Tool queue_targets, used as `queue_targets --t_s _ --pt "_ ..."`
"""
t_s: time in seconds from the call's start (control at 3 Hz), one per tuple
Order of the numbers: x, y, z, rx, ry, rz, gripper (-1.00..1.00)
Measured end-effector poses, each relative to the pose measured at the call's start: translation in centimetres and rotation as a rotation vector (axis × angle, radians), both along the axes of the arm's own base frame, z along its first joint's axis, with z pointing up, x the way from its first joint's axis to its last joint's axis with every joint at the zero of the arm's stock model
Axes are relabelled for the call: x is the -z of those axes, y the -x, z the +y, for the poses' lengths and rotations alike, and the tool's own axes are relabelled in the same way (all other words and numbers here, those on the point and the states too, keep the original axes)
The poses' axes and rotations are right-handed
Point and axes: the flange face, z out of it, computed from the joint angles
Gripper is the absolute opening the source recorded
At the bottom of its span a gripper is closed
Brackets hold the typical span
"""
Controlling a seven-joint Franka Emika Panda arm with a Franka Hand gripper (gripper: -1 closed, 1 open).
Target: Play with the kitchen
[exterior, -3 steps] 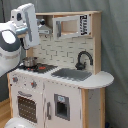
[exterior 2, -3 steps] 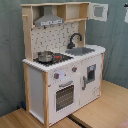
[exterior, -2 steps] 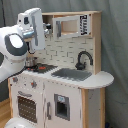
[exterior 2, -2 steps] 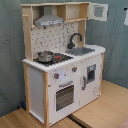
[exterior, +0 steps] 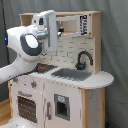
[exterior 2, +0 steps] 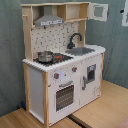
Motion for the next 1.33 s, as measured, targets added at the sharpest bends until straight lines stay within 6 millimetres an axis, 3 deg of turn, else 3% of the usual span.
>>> queue_targets --t_s 0.67,1.33 --pt "0.6 -4.9 -0.6 -0.038 0.012 0.038 -1.0" --pt "-1.1 -8.9 2.6 -0.098 0.052 0.062 -1.0"
